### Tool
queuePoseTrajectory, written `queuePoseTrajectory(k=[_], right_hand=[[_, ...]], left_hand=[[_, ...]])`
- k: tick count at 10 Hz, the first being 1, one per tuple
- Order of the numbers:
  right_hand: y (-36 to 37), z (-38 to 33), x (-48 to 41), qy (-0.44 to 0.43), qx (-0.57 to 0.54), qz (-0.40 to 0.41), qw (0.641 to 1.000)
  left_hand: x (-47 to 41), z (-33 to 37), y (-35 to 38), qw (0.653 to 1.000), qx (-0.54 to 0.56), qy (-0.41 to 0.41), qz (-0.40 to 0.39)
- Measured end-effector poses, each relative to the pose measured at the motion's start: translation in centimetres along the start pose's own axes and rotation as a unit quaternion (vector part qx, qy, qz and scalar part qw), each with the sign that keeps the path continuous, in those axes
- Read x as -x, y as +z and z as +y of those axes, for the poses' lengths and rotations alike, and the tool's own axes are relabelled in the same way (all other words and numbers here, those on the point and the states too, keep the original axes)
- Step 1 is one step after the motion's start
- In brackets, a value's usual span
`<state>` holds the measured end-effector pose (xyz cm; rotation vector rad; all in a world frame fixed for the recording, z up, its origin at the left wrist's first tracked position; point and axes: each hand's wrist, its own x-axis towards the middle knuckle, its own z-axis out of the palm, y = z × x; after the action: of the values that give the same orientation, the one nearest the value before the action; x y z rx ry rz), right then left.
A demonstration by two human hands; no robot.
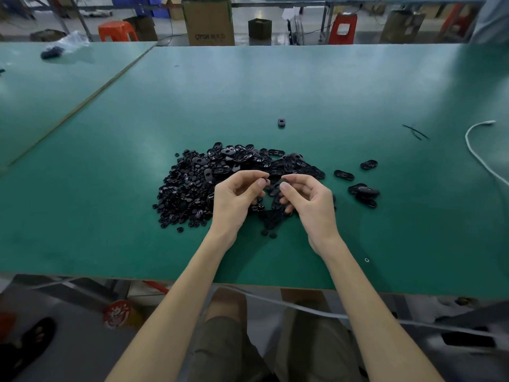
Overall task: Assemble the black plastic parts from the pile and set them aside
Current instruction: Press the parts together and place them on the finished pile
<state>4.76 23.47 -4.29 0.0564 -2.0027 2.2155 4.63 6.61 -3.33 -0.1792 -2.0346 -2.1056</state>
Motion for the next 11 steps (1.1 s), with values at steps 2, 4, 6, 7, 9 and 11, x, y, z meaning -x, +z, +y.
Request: queuePoseTrajectory(k=[2, 4, 6, 7, 9, 11], right_hand=[[0.11, -0.05, 0.04, 0.000, -0.001, -0.003, 1.000], [0.17, -0.22, 0.13, -0.002, -0.008, -0.010, 1.000], [0.19, -0.45, 0.17, -0.003, -0.003, -0.012, 1.000], [0.17, -0.62, 0.23, -0.010, 0.001, -0.022, 1.000], [0.32, -0.78, 0.35, -0.024, 0.039, -0.053, 0.998], [0.27, -0.55, 0.35, -0.017, 0.040, -0.051, 0.998]], left_hand=[[0.04, -0.03, 0.01, 1.000, -0.012, 0.004, -0.004], [-0.01, -0.13, -0.02, 1.000, -0.011, 0.014, -0.010], [-0.05, -0.19, -0.01, 1.000, -0.012, 0.019, -0.012], [-0.11, -0.16, 0.00, 1.000, -0.005, 0.018, -0.015], [-0.17, -0.31, 0.02, 0.999, -0.009, 0.014, -0.027], [-0.10, -0.17, 0.22, 0.998, -0.019, 0.017, -0.064]])
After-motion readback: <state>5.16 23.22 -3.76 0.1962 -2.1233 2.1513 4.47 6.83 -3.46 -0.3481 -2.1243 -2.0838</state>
